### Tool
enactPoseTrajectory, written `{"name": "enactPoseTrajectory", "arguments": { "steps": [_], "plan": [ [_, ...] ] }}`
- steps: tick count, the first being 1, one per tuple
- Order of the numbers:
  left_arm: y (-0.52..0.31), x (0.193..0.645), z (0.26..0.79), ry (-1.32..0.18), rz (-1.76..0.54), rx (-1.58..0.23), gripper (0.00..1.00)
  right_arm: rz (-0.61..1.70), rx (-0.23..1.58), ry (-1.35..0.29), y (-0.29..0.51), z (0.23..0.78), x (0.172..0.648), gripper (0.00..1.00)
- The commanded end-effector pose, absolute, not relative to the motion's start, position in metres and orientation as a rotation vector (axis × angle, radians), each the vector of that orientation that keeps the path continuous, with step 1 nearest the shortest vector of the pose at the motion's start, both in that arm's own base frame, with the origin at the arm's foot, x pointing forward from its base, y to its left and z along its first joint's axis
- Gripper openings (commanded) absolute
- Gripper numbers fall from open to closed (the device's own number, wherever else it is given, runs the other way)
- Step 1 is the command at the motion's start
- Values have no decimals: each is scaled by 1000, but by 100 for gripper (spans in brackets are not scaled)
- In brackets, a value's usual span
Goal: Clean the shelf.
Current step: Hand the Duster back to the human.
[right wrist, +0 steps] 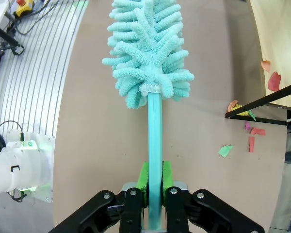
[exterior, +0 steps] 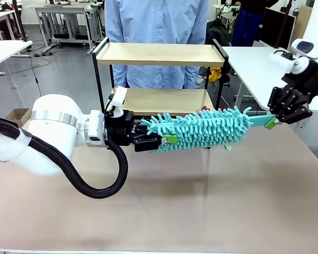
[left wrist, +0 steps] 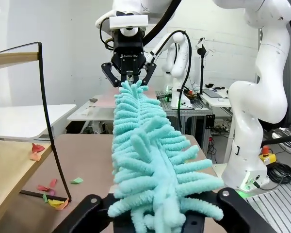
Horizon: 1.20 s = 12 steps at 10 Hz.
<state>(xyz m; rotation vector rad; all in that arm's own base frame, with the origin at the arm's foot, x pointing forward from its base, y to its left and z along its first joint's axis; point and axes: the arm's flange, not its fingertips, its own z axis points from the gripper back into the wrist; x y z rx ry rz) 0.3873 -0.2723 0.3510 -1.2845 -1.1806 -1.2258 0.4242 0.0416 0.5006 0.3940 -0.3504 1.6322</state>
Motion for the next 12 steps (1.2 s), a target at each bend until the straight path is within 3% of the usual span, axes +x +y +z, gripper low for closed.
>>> {"name": "enactPoseTrajectory", "arguments": {
  "steps": [1, 2, 7, 8, 9, 10, 11, 12],
  "plan": [
    [-276, 386, 350, -1203, -1239, -1275, 6, 1642, 408, -366, 44, 501, 423, 13],
    [-276, 387, 348, -1187, -1218, -1284, 0, 1642, 408, -366, 44, 501, 423, 13],
    [-270, 389, 349, -1178, -1220, -1277, 0, 1642, 408, -366, 44, 501, 423, 13],
    [-270, 389, 349, -1178, -1220, -1277, 0, 1636, 404, -342, 43, 500, 423, 45],
    [-270, 389, 349, -1178, -1220, -1277, 0, 1644, 386, -374, 45, 510, 419, 69],
    [-270, 389, 349, -1178, -1220, -1277, 0, 1641, 402, -456, 48, 524, 413, 100],
    [-270, 389, 349, -1178, -1220, -1277, 0, 1634, 414, -571, 49, 543, 404, 100],
    [-270, 389, 349, -1178, -1220, -1277, 0, 1620, 411, -706, 48, 563, 395, 83]
  ]
}}
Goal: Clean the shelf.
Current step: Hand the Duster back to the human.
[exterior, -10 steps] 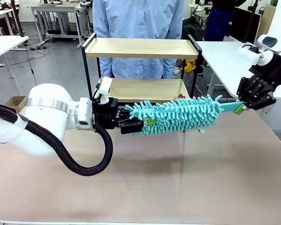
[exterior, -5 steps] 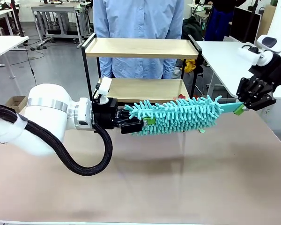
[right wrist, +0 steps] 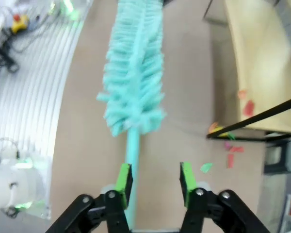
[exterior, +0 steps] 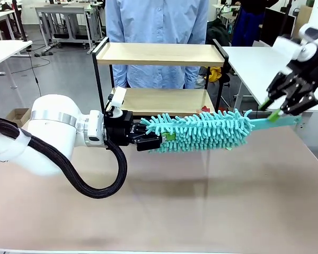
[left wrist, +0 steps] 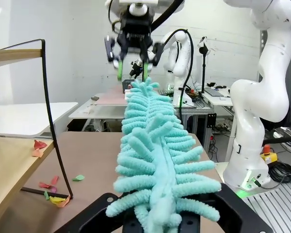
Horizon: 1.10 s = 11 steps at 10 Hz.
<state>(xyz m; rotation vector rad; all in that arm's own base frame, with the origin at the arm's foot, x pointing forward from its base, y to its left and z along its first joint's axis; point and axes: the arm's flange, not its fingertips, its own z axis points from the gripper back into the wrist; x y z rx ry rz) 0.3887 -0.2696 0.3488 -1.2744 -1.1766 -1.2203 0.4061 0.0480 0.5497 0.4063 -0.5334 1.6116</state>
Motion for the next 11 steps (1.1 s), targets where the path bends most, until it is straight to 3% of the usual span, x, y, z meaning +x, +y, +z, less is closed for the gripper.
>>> {"name": "enactPoseTrajectory", "arguments": {
  "steps": [1, 2, 6, 8, 10, 11],
  "plan": [
    [-270, 389, 349, -1178, -1220, -1277, 0, 1583, 384, -855, 43, 582, 383, 93],
    [-270, 389, 349, -1178, -1220, -1277, 0, 1525, 355, -1007, 34, 601, 371, 100],
    [-270, 389, 349, -1178, -1220, -1277, 0, 1283, 422, -1459, -42, 629, 321, 100],
    [-270, 389, 349, -1178, -1220, -1277, 0, 1175, 450, -1537, -75, 621, 306, 100],
    [-270, 389, 349, -1178, -1220, -1277, 0, 1182, 429, -1488, -70, 637, 306, 100],
    [-270, 388, 347, -1171, -1220, -1277, 17, 1182, 429, -1488, -70, 637, 306, 100]
  ]
}}
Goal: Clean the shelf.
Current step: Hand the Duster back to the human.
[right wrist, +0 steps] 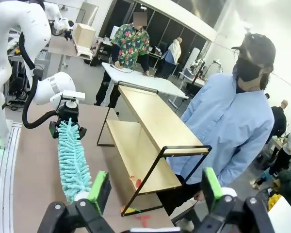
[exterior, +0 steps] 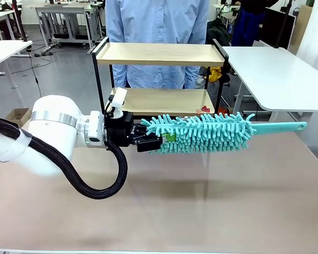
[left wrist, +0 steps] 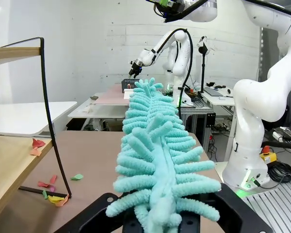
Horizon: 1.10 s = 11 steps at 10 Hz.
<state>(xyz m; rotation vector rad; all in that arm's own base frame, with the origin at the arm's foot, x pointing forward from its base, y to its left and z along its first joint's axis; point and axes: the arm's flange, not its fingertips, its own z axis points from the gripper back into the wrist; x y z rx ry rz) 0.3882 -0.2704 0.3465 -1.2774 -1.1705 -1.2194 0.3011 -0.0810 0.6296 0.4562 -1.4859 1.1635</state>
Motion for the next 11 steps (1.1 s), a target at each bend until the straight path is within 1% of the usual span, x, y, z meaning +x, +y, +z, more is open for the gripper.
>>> {"name": "enactPoseTrajectory", "arguments": {
  "steps": [1, 2, 4, 6, 8, 11],
  "plan": [
    [-258, 388, 367, -1193, -1211, -1281, 17, 1182, 429, -1488, -70, 637, 306, 100],
    [-247, 386, 393, -1246, -1192, -1312, 17, 1182, 429, -1488, -70, 637, 306, 100],
    [-218, 377, 456, -1345, -1141, -1307, 17, 1182, 429, -1488, -70, 637, 306, 100],
    [-195, 369, 508, -1415, -1105, -1291, 17, 1182, 429, -1488, -70, 637, 306, 100],
    [-153, 360, 551, -1459, -1023, -1161, 17, 1182, 429, -1488, -70, 637, 306, 100],
    [-84, 330, 592, -1625, -808, -913, 17, 1182, 429, -1488, -70, 637, 306, 100]
  ]
}}
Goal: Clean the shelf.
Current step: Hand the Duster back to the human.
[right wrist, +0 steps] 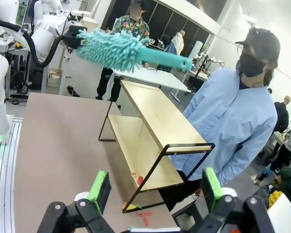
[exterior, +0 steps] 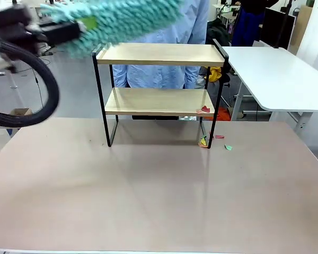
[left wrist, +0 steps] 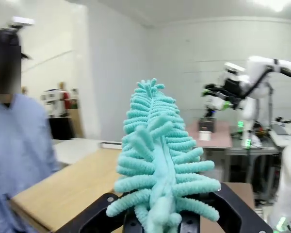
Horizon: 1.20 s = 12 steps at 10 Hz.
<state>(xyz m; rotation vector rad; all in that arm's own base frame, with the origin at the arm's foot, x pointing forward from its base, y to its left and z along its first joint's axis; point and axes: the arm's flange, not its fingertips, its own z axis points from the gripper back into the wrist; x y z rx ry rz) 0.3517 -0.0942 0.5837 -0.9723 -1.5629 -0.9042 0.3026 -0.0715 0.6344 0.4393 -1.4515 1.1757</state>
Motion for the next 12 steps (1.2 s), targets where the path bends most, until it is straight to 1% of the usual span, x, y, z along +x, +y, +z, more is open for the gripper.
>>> {"name": "enactPoseTrajectory", "arguments": {
  "steps": [1, 3, 5, 7, 8, 12],
  "plan": [
    [-62, 320, 599, -1658, -717, -806, 17, 1182, 429, -1488, -70, 637, 306, 100],
    [-26, 305, 604, -1687, -517, -531, 17, 1182, 429, -1488, -70, 637, 306, 100],
    [5, 302, 592, -1691, -358, -382, 17, 1182, 429, -1488, -70, 637, 306, 100],
    [29, 306, 568, -1660, -268, -270, 17, 1182, 429, -1488, -70, 637, 306, 100],
    [38, 307, 553, -1650, -235, -258, 17, 1182, 429, -1488, -70, 637, 306, 100],
    [53, 306, 468, -1600, -138, -149, 17, 1182, 429, -1488, -70, 637, 306, 100]
  ]
}}
